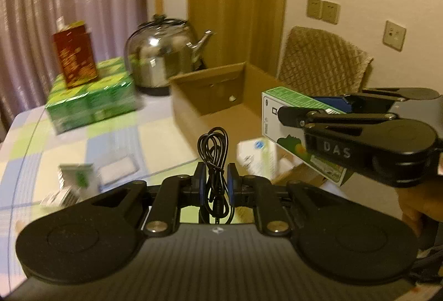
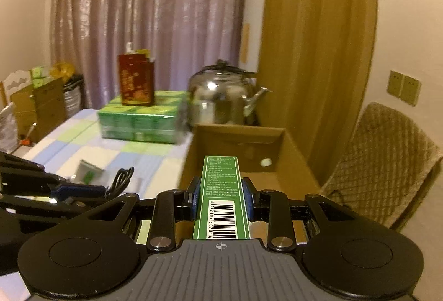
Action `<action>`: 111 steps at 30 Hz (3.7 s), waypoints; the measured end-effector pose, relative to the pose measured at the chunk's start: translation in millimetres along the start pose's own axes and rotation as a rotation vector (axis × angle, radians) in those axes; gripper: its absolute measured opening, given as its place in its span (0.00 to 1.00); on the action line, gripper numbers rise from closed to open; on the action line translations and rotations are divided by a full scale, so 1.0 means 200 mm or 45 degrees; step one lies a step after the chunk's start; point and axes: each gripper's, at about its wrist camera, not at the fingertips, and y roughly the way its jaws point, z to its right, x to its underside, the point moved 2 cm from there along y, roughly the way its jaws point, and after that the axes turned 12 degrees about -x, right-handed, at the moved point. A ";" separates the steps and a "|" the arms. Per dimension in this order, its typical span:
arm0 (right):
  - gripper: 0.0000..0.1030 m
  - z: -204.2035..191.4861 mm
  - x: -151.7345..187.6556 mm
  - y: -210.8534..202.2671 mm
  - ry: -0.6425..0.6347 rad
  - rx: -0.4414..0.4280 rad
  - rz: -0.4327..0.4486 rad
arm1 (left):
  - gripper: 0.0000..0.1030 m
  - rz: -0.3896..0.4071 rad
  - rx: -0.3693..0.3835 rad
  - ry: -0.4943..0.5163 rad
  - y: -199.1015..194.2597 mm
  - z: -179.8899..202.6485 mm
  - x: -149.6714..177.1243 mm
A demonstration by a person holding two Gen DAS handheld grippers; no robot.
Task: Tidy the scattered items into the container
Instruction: 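Lower the green box and cable with both tools into the cardboard box, then open the left tool to drop the cable while the right tool releases the green box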
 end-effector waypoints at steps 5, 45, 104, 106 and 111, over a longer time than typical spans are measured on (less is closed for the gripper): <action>0.27 0.16 0.00 0.04 0.014 0.048 -0.017 | 0.11 0.018 0.047 0.033 0.10 0.11 -0.10; 0.27 0.46 0.09 0.23 0.116 0.067 -0.068 | 0.27 -0.025 0.047 0.040 0.36 0.15 -0.12; 0.37 0.22 0.20 0.21 0.185 -0.065 -0.160 | 0.35 -0.130 -0.057 -0.147 0.10 -0.15 0.18; 0.37 0.21 0.20 0.19 0.180 -0.062 -0.152 | 0.35 -0.131 -0.061 -0.148 0.09 -0.16 0.19; 0.38 0.15 0.17 0.13 0.162 -0.067 -0.124 | 0.36 -0.137 -0.083 -0.166 0.05 -0.20 0.23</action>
